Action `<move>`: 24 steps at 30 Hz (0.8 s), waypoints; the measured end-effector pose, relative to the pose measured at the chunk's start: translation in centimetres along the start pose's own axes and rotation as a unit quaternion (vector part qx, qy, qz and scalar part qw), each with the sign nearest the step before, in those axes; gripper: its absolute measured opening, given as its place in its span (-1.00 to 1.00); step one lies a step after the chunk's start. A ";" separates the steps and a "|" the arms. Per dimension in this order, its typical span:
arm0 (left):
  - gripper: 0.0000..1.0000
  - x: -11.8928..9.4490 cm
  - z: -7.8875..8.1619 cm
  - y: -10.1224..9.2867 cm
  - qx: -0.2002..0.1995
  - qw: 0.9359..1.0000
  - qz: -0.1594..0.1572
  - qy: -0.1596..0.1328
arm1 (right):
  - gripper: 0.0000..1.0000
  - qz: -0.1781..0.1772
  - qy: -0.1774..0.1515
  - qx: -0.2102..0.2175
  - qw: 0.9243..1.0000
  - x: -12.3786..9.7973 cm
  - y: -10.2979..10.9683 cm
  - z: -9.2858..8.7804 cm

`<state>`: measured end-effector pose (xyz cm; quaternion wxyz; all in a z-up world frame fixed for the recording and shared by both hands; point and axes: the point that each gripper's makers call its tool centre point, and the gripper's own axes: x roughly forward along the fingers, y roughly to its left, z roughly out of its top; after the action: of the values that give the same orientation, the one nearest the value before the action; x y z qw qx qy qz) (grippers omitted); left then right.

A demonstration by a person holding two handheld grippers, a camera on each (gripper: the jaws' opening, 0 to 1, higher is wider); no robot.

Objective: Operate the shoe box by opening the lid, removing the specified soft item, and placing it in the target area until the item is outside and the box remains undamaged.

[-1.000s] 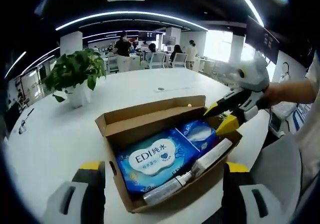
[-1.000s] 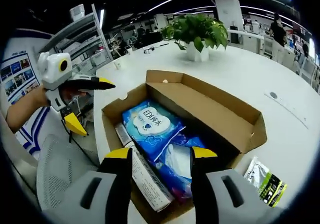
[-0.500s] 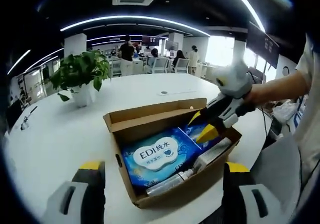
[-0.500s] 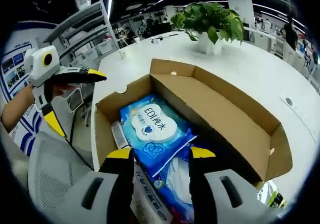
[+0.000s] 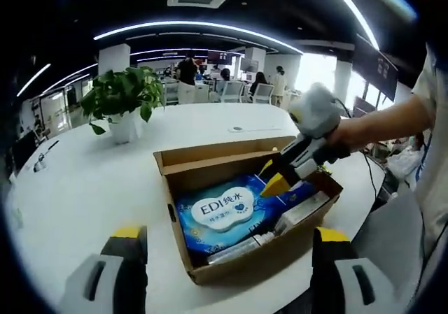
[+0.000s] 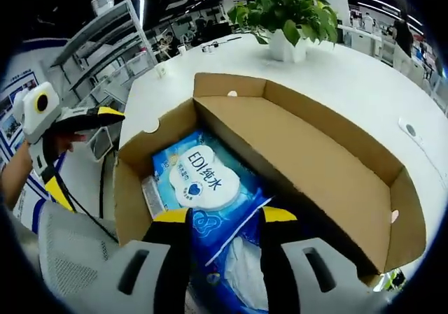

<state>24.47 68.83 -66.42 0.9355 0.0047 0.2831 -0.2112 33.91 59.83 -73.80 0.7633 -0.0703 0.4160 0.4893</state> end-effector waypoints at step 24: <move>0.77 0.6 0.3 -0.3 -0.003 1.000 0.003 -0.002 | -1.00 -0.021 -0.047 0.022 0.998 -0.7 0.1 1.2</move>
<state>24.96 68.23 -66.50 0.9368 0.0023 0.2815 -0.2079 34.41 59.99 -72.48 0.7932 -0.0387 0.3893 0.4667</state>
